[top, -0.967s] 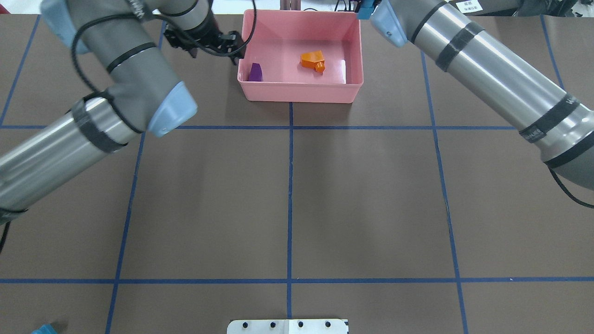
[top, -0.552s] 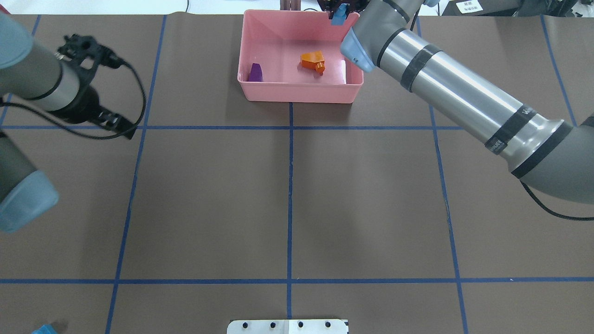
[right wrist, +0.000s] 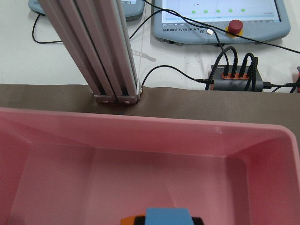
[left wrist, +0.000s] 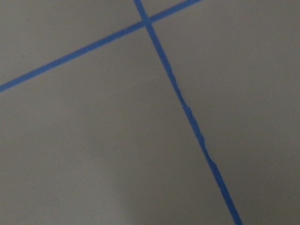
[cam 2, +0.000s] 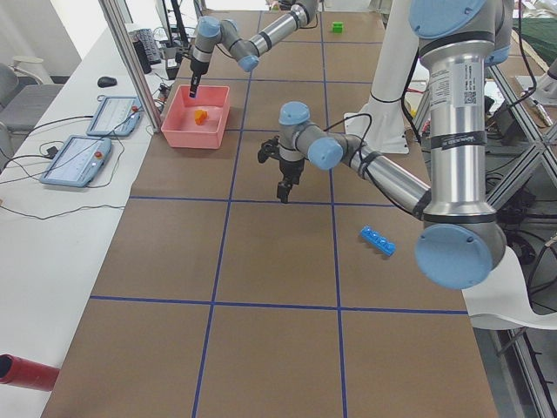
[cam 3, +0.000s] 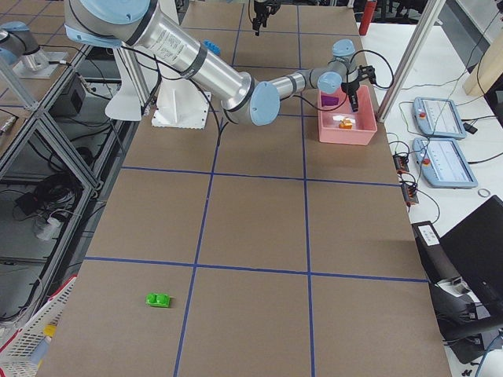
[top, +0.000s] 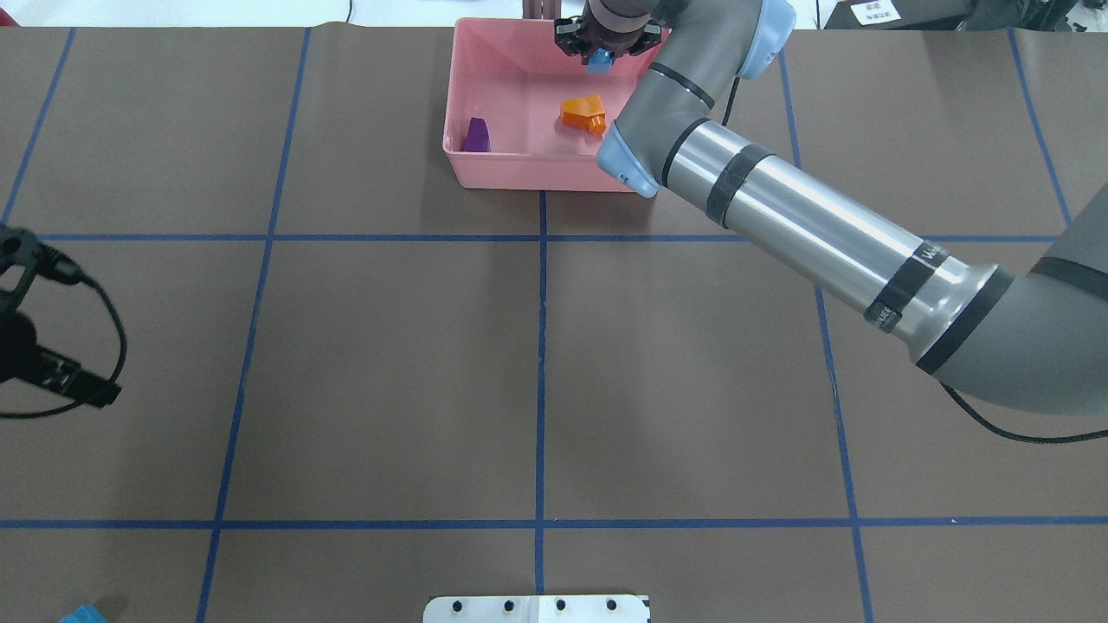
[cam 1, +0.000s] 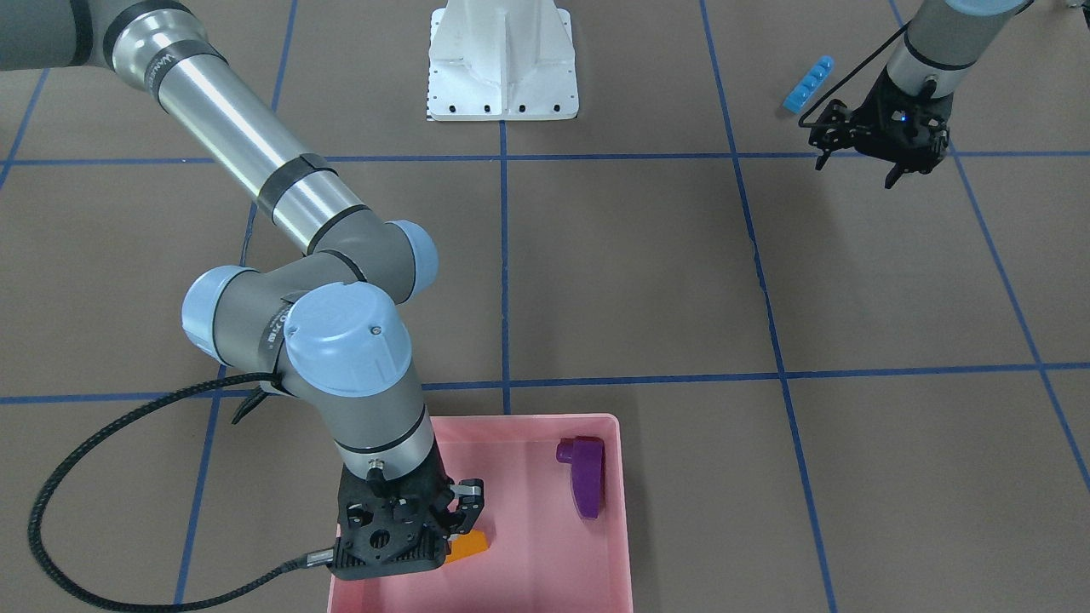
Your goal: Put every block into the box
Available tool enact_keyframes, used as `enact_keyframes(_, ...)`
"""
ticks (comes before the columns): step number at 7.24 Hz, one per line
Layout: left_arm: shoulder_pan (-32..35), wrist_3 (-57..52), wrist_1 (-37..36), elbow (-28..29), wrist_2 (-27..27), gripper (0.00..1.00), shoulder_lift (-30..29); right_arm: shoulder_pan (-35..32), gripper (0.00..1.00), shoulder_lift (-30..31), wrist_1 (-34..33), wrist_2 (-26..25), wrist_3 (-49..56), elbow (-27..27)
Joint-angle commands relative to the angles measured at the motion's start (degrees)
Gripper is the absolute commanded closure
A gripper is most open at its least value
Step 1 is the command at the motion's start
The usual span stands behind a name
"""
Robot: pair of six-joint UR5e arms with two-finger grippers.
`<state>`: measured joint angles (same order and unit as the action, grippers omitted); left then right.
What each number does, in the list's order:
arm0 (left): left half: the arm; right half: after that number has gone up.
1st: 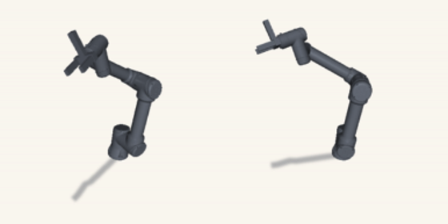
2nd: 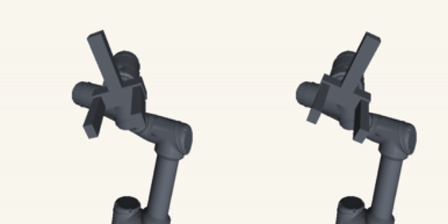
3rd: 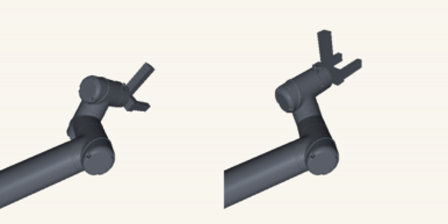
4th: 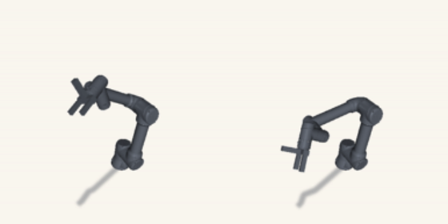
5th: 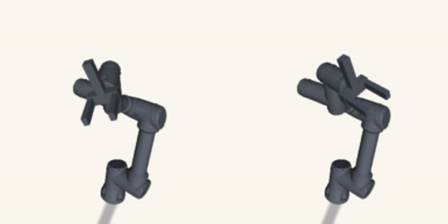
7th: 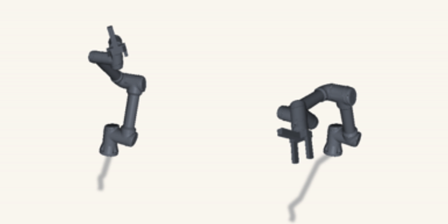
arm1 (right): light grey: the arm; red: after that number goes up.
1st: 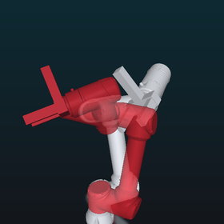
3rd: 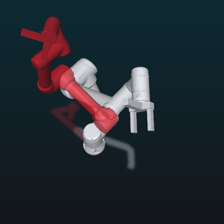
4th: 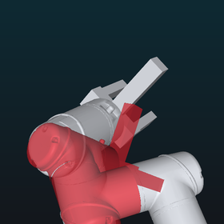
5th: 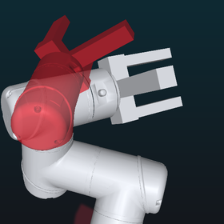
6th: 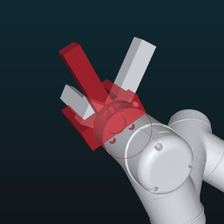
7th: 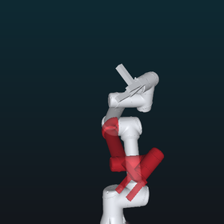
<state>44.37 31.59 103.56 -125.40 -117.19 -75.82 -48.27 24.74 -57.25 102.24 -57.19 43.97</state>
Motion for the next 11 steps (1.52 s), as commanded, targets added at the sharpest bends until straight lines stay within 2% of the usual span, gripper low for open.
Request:
enact_keyframes(1,-12.7,11.2,19.2,0.4,5.8,0.01,14.7,2.0,0.91,0.0,0.8,-3.0,-2.7,-0.1)
enact_keyframes(2,-20.8,17.6,22.8,0.4,10.2,0.01,17.1,2.0,0.36,0.0,0.7,-3.1,-2.7,0.0)
enact_keyframes(3,-26.7,21.0,27.0,0.4,13.7,0.01,20.9,2.0,0.01,0.0,0.7,-3.1,-2.7,0.0)
enact_keyframes(5,-32.3,24.4,33.1,0.4,15.6,0.01,26.8,1.0,0.01,-1.2,0.5,-1.7,-2.8,0.0)
enact_keyframes(6,-37.5,29.5,33.2,0.4,17.8,0.01,26.8,-0.5,0.01,-1.5,0.2,1.9,-2.7,0.3)
enact_keyframes(7,-44.8,35.7,34.3,0.5,23.0,0.01,26.8,-2.8,0.01,-1.5,-3.1,7.2,-1.8,2.3)
enact_keyframes(8,-49.5,39.1,34.4,0.6,26.0,0.01,26.7,-3.5,0.01,-1.1,-12.4,9.0,0.2,7.7)
enact_keyframes(9,-50.9,39.8,34.4,0.7,27.0,0.01,26.4,-3.8,0.01,-0.9,-25.0,9.5,5.6,14.2)
enact_keyframes(10,-51.3,39.8,34.4,1.6,27.0,0.01,25.6,-4.5,0.01,0.3,-36.8,10.3,10.4,22.0)
enact_keyframes(11,-51.3,39.8,34.4,1.9,27.0,0.01,25.3,-5.6,0.01,5.7,-45.6,11.3,14.4,32.7)
